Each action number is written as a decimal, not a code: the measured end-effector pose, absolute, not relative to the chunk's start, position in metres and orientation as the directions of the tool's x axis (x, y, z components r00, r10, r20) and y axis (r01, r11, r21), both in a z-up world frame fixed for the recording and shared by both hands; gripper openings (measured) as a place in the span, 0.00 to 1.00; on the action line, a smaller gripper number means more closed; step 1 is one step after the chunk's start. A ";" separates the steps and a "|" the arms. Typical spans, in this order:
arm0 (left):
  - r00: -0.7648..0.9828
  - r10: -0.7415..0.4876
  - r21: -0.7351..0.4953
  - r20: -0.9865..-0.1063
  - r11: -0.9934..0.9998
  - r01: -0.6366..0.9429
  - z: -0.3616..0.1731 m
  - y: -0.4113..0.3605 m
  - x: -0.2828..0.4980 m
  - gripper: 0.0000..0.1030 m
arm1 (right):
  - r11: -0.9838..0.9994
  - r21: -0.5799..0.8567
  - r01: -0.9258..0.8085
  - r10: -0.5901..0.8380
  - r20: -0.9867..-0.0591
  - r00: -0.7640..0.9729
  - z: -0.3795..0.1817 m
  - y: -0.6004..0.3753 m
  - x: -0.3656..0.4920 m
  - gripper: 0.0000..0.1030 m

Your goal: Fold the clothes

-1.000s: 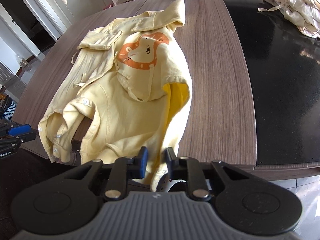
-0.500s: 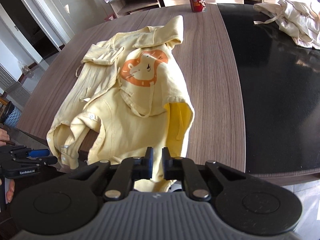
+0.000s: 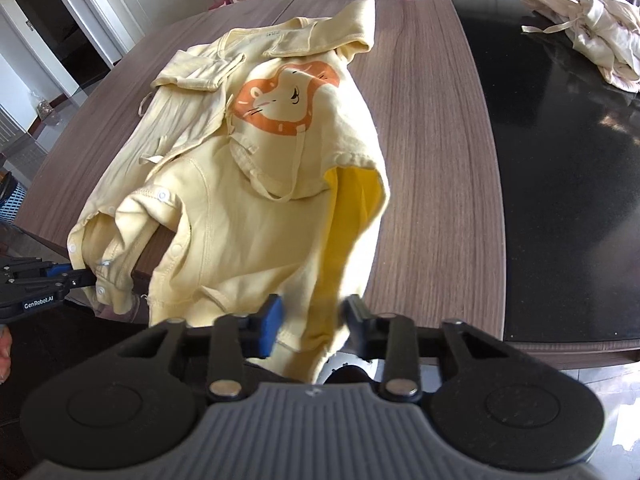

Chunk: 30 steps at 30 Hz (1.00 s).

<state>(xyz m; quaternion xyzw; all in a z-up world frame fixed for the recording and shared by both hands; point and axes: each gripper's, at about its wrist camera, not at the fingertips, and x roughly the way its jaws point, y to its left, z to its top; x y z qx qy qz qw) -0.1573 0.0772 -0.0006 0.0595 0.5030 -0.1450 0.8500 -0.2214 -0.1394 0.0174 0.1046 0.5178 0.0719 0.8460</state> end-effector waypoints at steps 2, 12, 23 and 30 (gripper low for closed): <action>0.458 -0.201 -0.062 -0.866 0.952 0.299 0.000 0.080 -0.158 0.07 | 0.963 0.268 -0.014 0.244 -0.854 0.460 0.015 -0.143 -0.221 0.06; 0.521 -0.284 -0.131 -0.805 0.941 0.311 0.027 0.088 -0.166 0.07 | 0.951 0.310 -0.003 0.260 -0.791 0.554 0.035 -0.154 -0.227 0.05; 0.613 -0.387 -0.228 -0.689 0.918 0.323 0.071 0.091 -0.131 0.07 | 0.905 0.424 -0.022 0.336 -0.683 0.649 0.077 -0.166 -0.199 0.05; 0.649 -0.415 -0.253 -0.637 0.909 0.332 0.094 0.087 -0.091 0.07 | 0.887 0.461 -0.038 0.353 -0.621 0.700 0.100 -0.178 -0.153 0.04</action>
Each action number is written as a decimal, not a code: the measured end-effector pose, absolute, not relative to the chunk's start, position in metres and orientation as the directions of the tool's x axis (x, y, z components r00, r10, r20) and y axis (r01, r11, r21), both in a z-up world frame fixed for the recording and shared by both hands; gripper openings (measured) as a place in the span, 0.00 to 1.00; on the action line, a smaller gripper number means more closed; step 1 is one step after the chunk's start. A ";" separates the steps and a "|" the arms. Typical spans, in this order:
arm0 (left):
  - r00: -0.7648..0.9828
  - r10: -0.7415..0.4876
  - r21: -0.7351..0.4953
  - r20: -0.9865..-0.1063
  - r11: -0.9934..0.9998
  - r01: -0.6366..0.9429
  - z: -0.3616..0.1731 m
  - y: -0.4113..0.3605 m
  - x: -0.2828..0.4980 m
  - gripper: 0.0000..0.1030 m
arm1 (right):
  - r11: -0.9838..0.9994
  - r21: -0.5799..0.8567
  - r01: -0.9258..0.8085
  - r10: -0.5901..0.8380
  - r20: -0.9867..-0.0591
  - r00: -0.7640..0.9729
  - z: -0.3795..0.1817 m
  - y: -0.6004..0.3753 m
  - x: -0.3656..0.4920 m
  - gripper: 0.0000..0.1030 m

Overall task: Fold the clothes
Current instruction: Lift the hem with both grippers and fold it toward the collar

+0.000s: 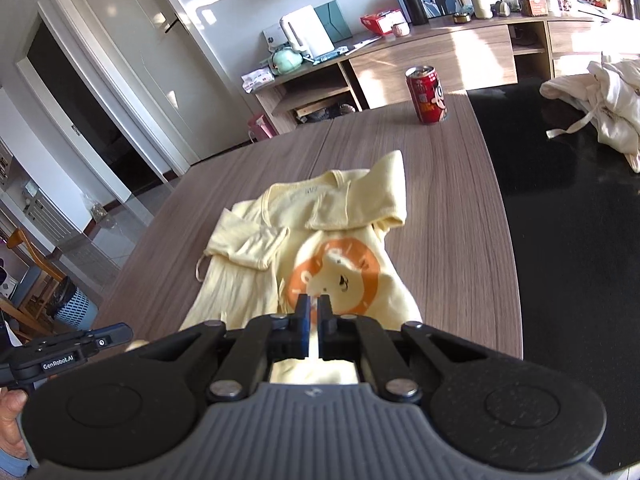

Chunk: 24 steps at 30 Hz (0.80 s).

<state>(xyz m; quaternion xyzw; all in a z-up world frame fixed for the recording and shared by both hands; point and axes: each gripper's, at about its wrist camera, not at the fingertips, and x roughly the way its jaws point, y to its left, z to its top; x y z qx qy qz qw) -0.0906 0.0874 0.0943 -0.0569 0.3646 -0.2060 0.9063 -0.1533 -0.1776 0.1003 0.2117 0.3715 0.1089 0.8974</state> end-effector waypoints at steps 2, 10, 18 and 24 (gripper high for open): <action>0.648 -0.416 -0.235 -0.638 0.907 0.350 0.101 0.085 -0.082 0.07 | 0.885 0.463 -0.043 0.353 -0.611 0.709 0.106 -0.180 -0.137 0.04; 0.617 -0.317 -0.023 -0.720 0.900 0.436 0.089 0.082 -0.121 0.26 | 0.925 0.169 -0.339 0.344 -0.753 0.561 0.108 -0.123 -0.161 0.41; 0.529 -0.223 0.056 -0.819 0.886 0.460 0.042 0.070 -0.181 0.28 | 0.835 -0.054 -0.548 0.278 -0.817 0.505 0.065 -0.049 -0.223 0.48; 0.487 -0.173 0.053 -0.856 0.908 0.416 0.023 0.085 -0.178 0.28 | 0.815 -0.157 -0.558 0.197 -0.831 0.521 0.041 -0.021 -0.214 0.47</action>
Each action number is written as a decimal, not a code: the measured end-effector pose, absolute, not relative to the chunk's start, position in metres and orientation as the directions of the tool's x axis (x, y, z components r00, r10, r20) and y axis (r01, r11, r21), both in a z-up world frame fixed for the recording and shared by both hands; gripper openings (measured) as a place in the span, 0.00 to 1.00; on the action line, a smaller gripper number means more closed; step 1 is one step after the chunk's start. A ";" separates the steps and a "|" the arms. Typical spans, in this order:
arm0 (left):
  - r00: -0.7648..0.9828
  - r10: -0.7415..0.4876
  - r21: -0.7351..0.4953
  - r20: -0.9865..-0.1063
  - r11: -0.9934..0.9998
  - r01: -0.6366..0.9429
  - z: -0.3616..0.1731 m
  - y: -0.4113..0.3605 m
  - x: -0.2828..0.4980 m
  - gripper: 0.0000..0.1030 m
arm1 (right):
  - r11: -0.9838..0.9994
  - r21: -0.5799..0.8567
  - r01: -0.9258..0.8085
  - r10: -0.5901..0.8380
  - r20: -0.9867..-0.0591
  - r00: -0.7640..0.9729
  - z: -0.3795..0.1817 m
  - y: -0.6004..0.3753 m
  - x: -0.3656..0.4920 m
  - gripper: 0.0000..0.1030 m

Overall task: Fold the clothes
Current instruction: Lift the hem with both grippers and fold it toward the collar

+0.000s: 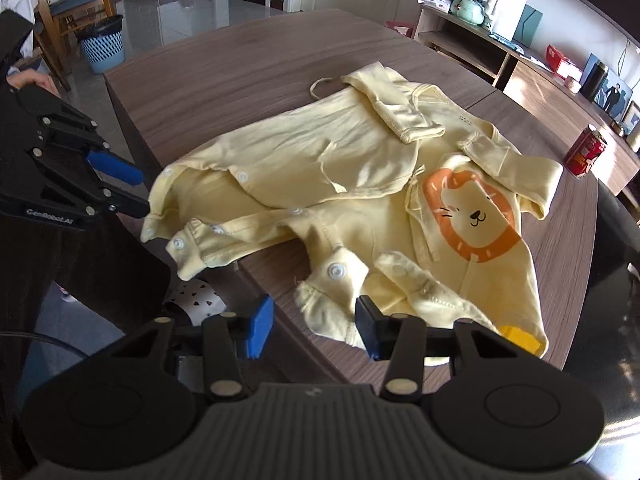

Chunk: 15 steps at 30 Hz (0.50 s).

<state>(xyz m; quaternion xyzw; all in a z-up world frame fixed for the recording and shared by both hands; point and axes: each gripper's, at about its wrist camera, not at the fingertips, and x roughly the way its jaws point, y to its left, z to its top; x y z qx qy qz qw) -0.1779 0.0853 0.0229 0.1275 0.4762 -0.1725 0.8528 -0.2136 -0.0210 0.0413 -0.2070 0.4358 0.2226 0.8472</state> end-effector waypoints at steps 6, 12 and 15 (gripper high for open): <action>0.432 -0.195 -0.001 -0.881 0.912 0.410 0.008 0.086 -0.167 0.29 | 0.830 -0.153 -0.536 0.175 -0.842 0.510 0.032 -0.025 -0.194 0.16; 0.416 -0.202 -0.038 -0.887 0.928 0.370 -0.001 0.082 -0.154 0.13 | 0.858 -0.137 -0.495 0.193 -0.807 0.558 0.040 -0.036 -0.192 0.12; 0.440 -0.185 -0.013 -0.879 0.931 0.366 0.002 0.077 -0.154 0.09 | 0.875 -0.138 -0.463 0.188 -0.786 0.590 0.044 -0.041 -0.191 0.11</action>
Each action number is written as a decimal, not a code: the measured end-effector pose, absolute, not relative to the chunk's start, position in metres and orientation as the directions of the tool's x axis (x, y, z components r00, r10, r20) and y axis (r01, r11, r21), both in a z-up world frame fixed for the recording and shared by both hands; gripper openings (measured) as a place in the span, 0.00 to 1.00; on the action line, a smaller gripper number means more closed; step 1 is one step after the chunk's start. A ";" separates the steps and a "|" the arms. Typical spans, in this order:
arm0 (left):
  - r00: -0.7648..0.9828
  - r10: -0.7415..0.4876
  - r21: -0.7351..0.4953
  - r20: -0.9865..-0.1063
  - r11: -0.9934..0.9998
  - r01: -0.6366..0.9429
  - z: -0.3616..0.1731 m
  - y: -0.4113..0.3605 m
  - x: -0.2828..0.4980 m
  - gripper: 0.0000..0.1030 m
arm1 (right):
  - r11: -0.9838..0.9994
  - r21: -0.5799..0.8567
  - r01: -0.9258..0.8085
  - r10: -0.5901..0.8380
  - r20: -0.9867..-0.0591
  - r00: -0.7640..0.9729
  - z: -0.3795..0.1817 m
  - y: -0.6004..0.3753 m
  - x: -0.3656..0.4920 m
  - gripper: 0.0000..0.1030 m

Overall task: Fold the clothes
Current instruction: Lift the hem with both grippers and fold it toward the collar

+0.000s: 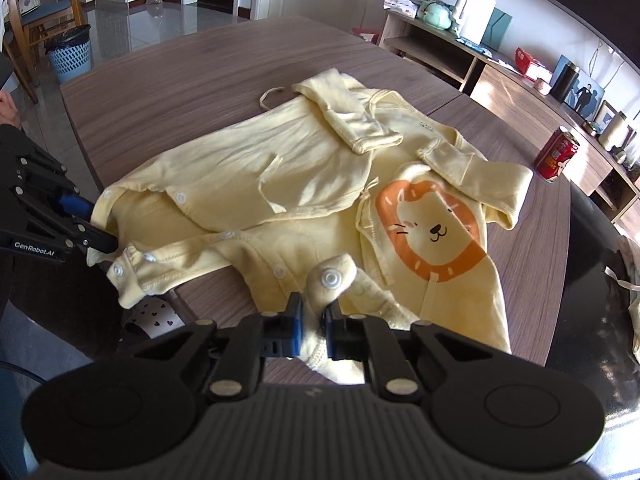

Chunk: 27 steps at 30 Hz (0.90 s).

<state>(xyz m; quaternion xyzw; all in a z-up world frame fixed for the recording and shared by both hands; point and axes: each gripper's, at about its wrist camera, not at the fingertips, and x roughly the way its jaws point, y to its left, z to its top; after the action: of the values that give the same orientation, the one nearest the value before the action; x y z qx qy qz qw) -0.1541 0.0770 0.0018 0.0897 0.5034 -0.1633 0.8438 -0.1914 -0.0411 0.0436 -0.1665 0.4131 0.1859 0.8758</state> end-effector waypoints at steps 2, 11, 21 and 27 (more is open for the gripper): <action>0.463 -0.191 -0.006 -0.865 0.929 0.371 0.006 0.076 -0.159 0.04 | 0.886 -0.138 -0.443 0.186 -0.769 0.611 0.047 -0.044 -0.192 0.11; 0.565 -0.342 -0.170 -0.751 0.927 0.335 0.054 0.094 -0.152 0.02 | 0.911 -0.165 -0.377 0.161 -0.701 0.695 0.071 -0.055 -0.189 0.11; 0.630 -0.443 -0.283 -0.638 0.896 0.343 0.103 0.096 -0.101 0.02 | 0.917 -0.221 -0.331 0.129 -0.623 0.772 0.108 -0.071 -0.152 0.11; 0.666 -0.438 -0.274 -0.603 0.898 0.343 0.123 0.088 -0.054 0.02 | 0.922 -0.226 -0.313 0.127 -0.587 0.799 0.130 -0.079 -0.108 0.11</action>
<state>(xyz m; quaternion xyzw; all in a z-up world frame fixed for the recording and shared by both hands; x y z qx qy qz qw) -0.0538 0.0877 0.1232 -0.0685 0.3474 -0.2147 0.9102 -0.1081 -0.0793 0.1303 -0.1580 0.2940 0.1177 0.9353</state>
